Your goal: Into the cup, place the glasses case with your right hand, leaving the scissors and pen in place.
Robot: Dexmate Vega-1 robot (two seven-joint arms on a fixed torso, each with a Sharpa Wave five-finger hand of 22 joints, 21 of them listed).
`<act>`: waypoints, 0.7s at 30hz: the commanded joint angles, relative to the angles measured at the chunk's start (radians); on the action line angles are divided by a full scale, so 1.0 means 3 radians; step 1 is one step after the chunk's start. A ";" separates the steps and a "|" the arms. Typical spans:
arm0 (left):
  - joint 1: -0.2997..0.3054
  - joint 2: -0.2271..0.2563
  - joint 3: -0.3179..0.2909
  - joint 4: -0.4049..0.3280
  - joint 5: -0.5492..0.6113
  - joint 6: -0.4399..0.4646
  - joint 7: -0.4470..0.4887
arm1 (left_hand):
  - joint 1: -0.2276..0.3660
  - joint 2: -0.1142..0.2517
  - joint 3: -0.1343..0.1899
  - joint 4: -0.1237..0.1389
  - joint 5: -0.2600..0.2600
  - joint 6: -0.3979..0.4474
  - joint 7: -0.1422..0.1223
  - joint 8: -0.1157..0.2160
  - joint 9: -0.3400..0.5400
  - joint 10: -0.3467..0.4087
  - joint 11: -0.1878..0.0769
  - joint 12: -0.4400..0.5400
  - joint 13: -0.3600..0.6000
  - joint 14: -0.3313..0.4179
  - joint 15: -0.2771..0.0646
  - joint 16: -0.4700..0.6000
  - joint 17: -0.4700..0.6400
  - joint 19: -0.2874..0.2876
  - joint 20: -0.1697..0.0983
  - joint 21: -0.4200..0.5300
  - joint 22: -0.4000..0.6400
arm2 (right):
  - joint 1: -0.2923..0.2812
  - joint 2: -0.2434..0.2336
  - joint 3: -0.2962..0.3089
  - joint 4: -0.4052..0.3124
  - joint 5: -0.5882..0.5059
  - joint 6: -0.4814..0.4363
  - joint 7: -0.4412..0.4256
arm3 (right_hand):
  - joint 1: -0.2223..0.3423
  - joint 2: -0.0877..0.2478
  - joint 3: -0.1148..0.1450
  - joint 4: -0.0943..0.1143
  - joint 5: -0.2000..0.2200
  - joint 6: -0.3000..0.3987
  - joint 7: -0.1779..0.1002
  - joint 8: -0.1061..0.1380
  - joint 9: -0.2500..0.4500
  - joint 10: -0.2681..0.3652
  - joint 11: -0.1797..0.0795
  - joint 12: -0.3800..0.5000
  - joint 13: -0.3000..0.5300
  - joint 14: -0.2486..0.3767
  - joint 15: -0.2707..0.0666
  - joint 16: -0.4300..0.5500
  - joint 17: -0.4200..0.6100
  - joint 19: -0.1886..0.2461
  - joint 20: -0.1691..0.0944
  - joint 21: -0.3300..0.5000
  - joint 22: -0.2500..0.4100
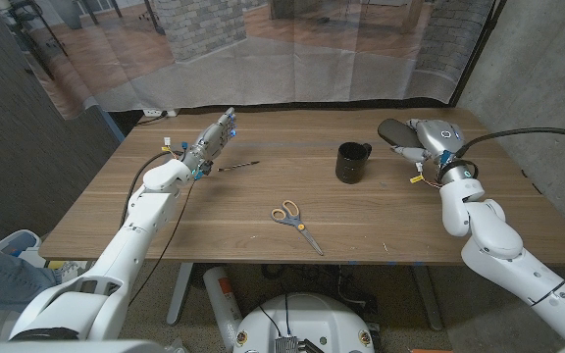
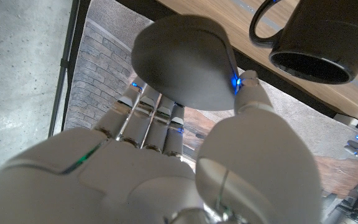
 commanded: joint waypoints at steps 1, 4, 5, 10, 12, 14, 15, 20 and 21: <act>0.0049 0.0013 -0.0012 -0.0080 -0.0012 0.0021 0.0013 | 0.0024 0.0014 -0.0011 0.0005 -0.0008 -0.0004 0.0003 -0.0003 0.0011 -0.0026 0.0004 0.0002 0.0010 -0.0171 -0.0004 0.0003 0.0014 -0.0188 -0.0007 0.0024 0.0013 | 0.0011 -0.0042 -0.0007 -0.0046 -0.0285 0.0111 0.0118 | 0.0765 0.0773 0.0003 0.0008 -0.0008 0.0699 -0.0719 0.0003 0.0017 0.0514 -0.0522 0.0005 0.0012 0.0022 -0.0449 -0.0011 0.0007 0.0009 -0.0054 -0.0005 0.0016; 0.0059 0.0015 -0.0009 -0.0106 -0.0010 0.0032 0.0020 | 0.0025 0.0015 -0.0013 0.0005 -0.0008 -0.0004 0.0003 -0.0003 0.0011 -0.0026 0.0003 0.0002 0.0010 -0.0173 -0.0001 0.0002 0.0014 -0.0189 -0.0007 0.0024 0.0013 | 0.0010 -0.0057 0.0001 -0.0052 -0.0346 0.0142 0.0148 | 0.0766 0.0775 0.0002 0.0010 -0.0011 0.0700 -0.0720 0.0002 0.0018 0.0518 -0.0522 0.0005 0.0013 0.0024 -0.0446 -0.0011 0.0008 0.0009 -0.0055 -0.0006 0.0016; 0.0061 0.0015 -0.0007 -0.0112 -0.0009 0.0033 0.0020 | 0.0026 0.0016 -0.0013 0.0005 -0.0009 -0.0003 0.0002 -0.0003 0.0011 -0.0027 0.0002 0.0002 0.0010 -0.0172 -0.0002 0.0003 0.0014 -0.0192 -0.0007 0.0023 0.0013 | 0.0009 -0.0062 0.0005 -0.0053 -0.0362 0.0156 0.0152 | 0.0771 0.0774 0.0000 0.0008 -0.0013 0.0701 -0.0720 0.0001 0.0018 0.0521 -0.0521 0.0005 0.0013 0.0028 -0.0449 -0.0008 0.0011 0.0010 -0.0055 -0.0005 0.0016; 0.0075 0.0015 -0.0001 -0.0144 -0.0007 0.0053 0.0033 | 0.0028 0.0018 -0.0016 0.0004 -0.0009 -0.0003 0.0007 -0.0002 0.0011 -0.0028 0.0002 0.0001 0.0010 -0.0175 -0.0002 0.0002 0.0014 -0.0195 -0.0005 0.0022 0.0013 | 0.0013 -0.0077 0.0018 -0.0067 -0.0458 0.0203 0.0196 | 0.0777 0.0778 -0.0001 0.0009 -0.0017 0.0709 -0.0722 0.0002 0.0018 0.0524 -0.0520 0.0005 0.0014 0.0027 -0.0449 -0.0012 0.0010 0.0011 -0.0057 -0.0006 0.0016; 0.0083 0.0015 0.0002 -0.0158 -0.0005 0.0055 0.0037 | 0.0029 0.0019 -0.0017 0.0004 -0.0010 -0.0002 0.0007 -0.0002 0.0011 -0.0028 0.0002 0.0001 0.0010 -0.0174 -0.0002 0.0003 0.0014 -0.0198 -0.0005 0.0021 0.0013 | 0.0024 -0.0082 0.0019 -0.0066 -0.0487 0.0232 0.0212 | 0.0777 0.0780 -0.0002 0.0012 -0.0020 0.0712 -0.0724 0.0001 0.0018 0.0522 -0.0521 0.0003 0.0015 0.0025 -0.0445 -0.0015 0.0009 0.0011 -0.0056 -0.0006 0.0016; 0.0095 0.0012 0.0003 -0.0178 -0.0006 0.0064 0.0047 | 0.0029 0.0019 -0.0018 0.0004 -0.0010 -0.0002 0.0007 -0.0002 0.0011 -0.0029 0.0001 0.0001 0.0010 -0.0174 -0.0005 0.0003 0.0013 -0.0198 -0.0004 0.0021 0.0013 | 0.0045 -0.0089 0.0011 -0.0062 -0.0527 0.0261 0.0236 | 0.0779 0.0782 -0.0002 0.0012 -0.0021 0.0708 -0.0721 -0.0001 0.0018 0.0522 -0.0521 0.0003 0.0015 0.0028 -0.0446 -0.0014 0.0010 0.0011 -0.0056 -0.0006 0.0016; 0.0101 0.0011 0.0004 -0.0187 -0.0005 0.0067 0.0053 | 0.0030 0.0020 -0.0018 0.0004 -0.0010 -0.0003 0.0007 -0.0002 0.0011 -0.0029 0.0001 0.0001 0.0010 -0.0172 -0.0005 0.0004 0.0013 -0.0200 -0.0003 0.0020 0.0013 | 0.0055 -0.0090 0.0005 -0.0056 -0.0545 0.0278 0.0238 | 0.0779 0.0782 -0.0002 0.0012 -0.0021 0.0708 -0.0722 -0.0002 0.0018 0.0522 -0.0521 0.0003 0.0015 0.0027 -0.0446 -0.0015 0.0010 0.0011 -0.0055 -0.0006 0.0016; 0.0129 -0.0001 0.0016 -0.0240 0.0005 0.0081 0.0089 | 0.0032 0.0022 -0.0021 0.0004 -0.0011 -0.0003 0.0001 -0.0002 0.0011 -0.0030 0.0002 0.0002 0.0010 -0.0175 -0.0004 0.0003 0.0013 -0.0202 -0.0004 0.0020 0.0013 | 0.0130 -0.0096 -0.0046 -0.0029 -0.0650 0.0354 0.0292 | 0.0784 0.0783 -0.0004 0.0013 -0.0025 0.0703 -0.0724 -0.0007 0.0017 0.0518 -0.0521 -0.0001 0.0015 0.0026 -0.0447 -0.0018 0.0010 0.0014 -0.0060 -0.0006 0.0016; 0.0134 -0.0004 0.0017 -0.0250 0.0005 0.0083 0.0094 | 0.0032 0.0022 -0.0021 0.0004 -0.0011 -0.0002 0.0001 -0.0002 0.0011 -0.0031 0.0001 0.0001 0.0010 -0.0176 -0.0003 0.0003 0.0013 -0.0203 -0.0005 0.0020 0.0013 | 0.0149 -0.0098 -0.0060 -0.0021 -0.0678 0.0370 0.0301 | 0.0786 0.0786 -0.0004 0.0013 -0.0025 0.0702 -0.0725 -0.0008 0.0017 0.0515 -0.0521 -0.0002 0.0015 0.0026 -0.0447 -0.0019 0.0010 0.0014 -0.0061 -0.0006 0.0016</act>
